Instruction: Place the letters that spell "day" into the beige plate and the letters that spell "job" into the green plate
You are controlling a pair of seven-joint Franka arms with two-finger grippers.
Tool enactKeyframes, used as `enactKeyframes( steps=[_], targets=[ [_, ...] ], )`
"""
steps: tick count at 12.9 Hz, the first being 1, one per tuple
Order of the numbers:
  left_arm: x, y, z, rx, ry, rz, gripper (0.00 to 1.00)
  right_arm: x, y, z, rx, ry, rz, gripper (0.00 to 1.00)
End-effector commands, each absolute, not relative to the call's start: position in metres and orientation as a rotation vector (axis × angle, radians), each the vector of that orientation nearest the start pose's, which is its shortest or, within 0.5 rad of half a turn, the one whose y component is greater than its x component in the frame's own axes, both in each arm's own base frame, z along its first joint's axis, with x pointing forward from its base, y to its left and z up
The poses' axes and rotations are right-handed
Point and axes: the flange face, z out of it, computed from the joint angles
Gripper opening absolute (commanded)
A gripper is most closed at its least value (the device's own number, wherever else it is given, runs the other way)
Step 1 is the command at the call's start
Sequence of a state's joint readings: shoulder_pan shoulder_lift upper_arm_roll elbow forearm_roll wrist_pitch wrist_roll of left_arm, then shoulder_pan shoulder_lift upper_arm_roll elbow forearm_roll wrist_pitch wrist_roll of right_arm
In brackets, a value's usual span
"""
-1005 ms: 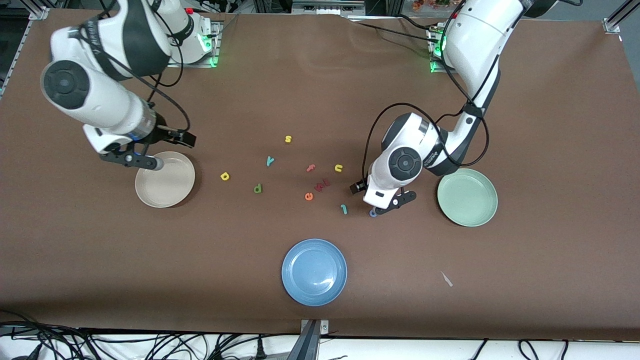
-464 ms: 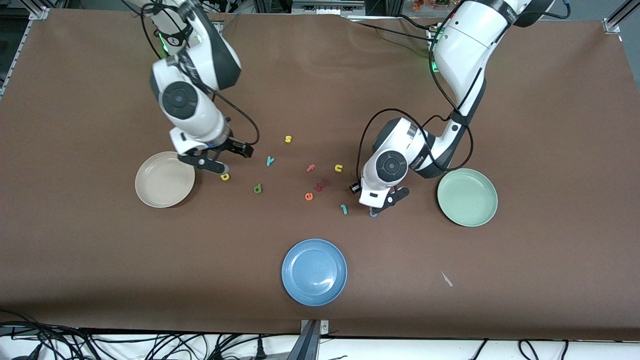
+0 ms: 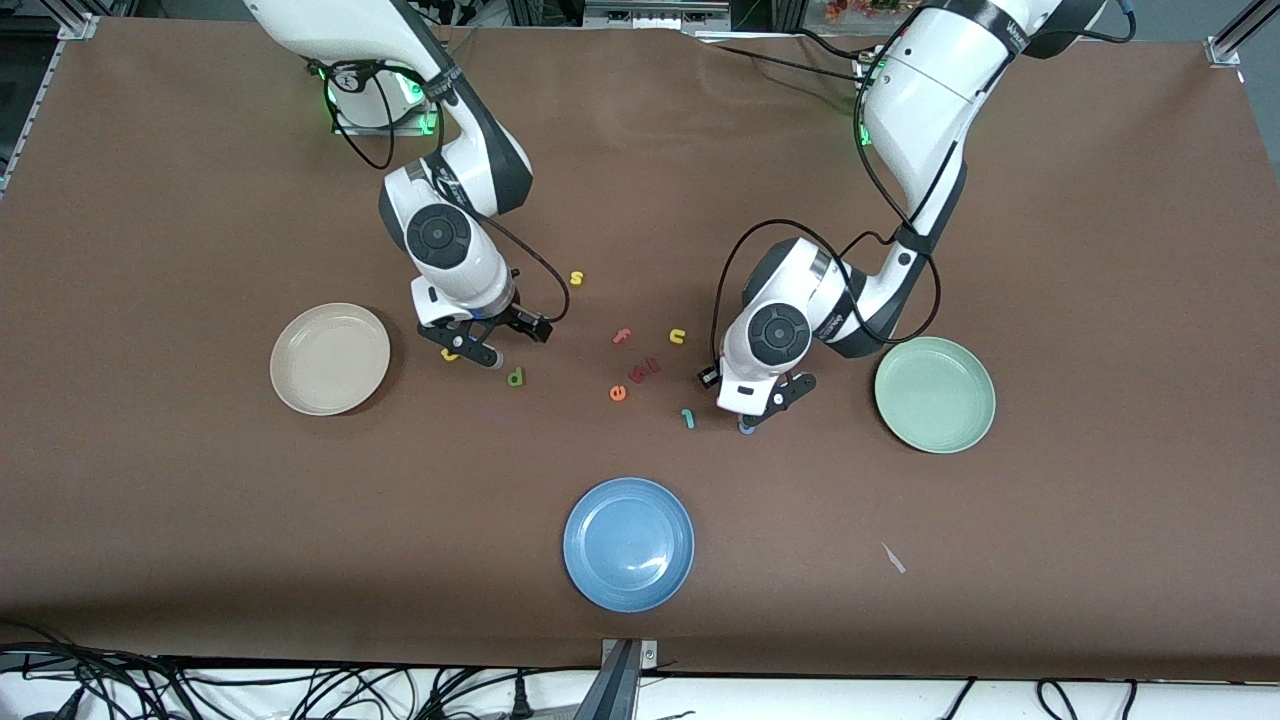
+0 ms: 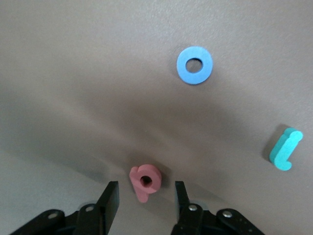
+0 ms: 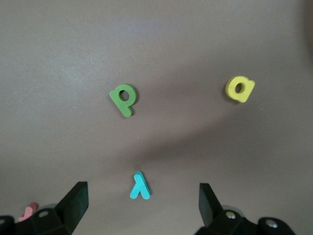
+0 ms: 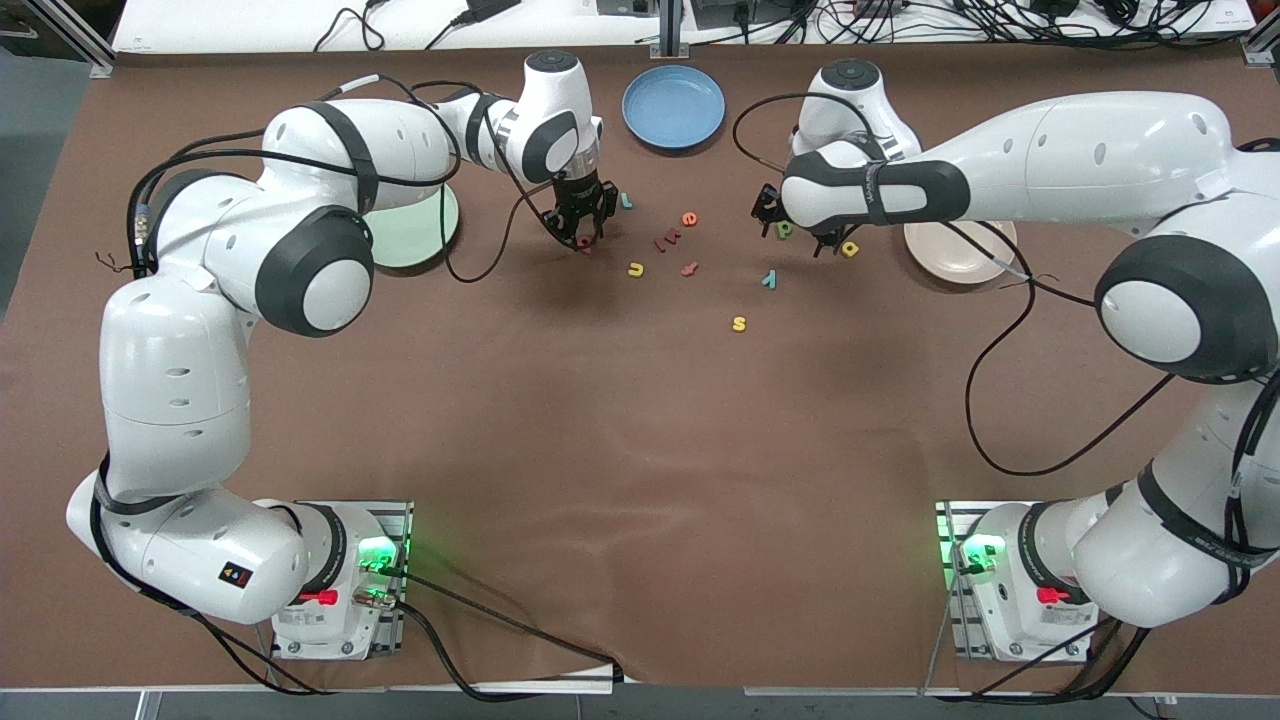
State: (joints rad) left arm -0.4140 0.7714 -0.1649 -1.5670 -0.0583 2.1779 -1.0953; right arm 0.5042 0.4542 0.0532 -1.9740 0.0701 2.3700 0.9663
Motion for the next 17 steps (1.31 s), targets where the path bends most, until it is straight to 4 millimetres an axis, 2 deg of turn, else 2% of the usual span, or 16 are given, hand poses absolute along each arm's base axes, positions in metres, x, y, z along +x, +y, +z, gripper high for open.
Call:
enactKeyframes(
  steps=[1,4,7,9,10,12,13,14,17],
  targets=[
    [0.582,-0.366,0.173,-2.989,-0.909,0.296,0.52,0.517,0.329,0.224,-2.959,0.81,0.177,1.0],
    [0.582,-0.366,0.173,-2.984,-0.916,0.299,0.37,0.509,0.339,0.204,-2.934,0.833,0.231,1.0],
    [0.58,-0.364,0.172,-2.973,-0.926,0.309,0.07,0.501,0.342,0.186,-2.953,0.818,0.271,0.99],
    [0.582,-0.362,0.175,-2.971,-0.932,0.309,0.0,0.499,0.341,0.179,-2.96,0.82,0.283,0.98],
    [0.583,-0.359,0.178,-2.963,-0.935,0.316,0.0,0.5,0.342,0.178,-2.955,0.815,0.273,0.96],
    [0.586,-0.352,0.201,-2.933,-0.914,0.341,0.0,0.497,0.34,0.174,-2.958,0.816,0.274,0.91],
    [0.591,-0.344,0.22,-2.927,-0.916,0.331,0.0,0.496,0.34,0.173,-2.961,0.812,0.278,0.84],
    [0.599,-0.33,0.24,-2.939,-0.898,0.319,0.0,0.495,0.339,0.171,-2.964,0.811,0.282,0.82],
    [0.621,-0.269,0.286,-2.977,-0.77,0.355,0.0,0.489,0.336,0.166,-2.978,0.78,0.29,0.7]
  ],
)
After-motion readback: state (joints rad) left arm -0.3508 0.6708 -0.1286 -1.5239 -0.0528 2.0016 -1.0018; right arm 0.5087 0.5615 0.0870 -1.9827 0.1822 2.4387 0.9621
